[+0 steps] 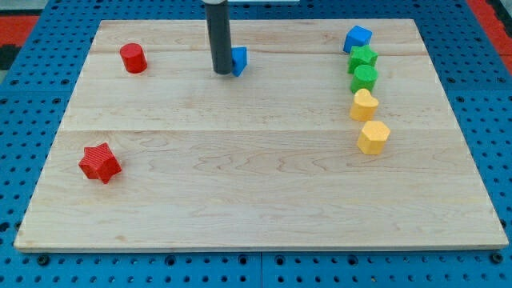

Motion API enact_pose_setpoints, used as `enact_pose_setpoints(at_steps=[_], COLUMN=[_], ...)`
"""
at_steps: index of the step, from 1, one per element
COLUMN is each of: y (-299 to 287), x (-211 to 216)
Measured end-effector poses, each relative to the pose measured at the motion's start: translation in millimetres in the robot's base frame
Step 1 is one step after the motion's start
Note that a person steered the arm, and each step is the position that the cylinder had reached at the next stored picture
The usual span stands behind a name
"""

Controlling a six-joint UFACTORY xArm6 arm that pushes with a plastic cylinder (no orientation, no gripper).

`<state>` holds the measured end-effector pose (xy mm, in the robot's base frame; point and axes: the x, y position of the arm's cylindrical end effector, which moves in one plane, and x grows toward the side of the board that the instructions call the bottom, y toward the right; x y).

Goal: Put the blue triangle on the top of the blue cube

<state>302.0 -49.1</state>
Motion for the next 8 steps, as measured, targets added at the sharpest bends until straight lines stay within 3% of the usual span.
enact_pose_setpoints(at_steps=[2,5,6,8], y=[31,179,183,88], x=[-63,-103,-104,-25])
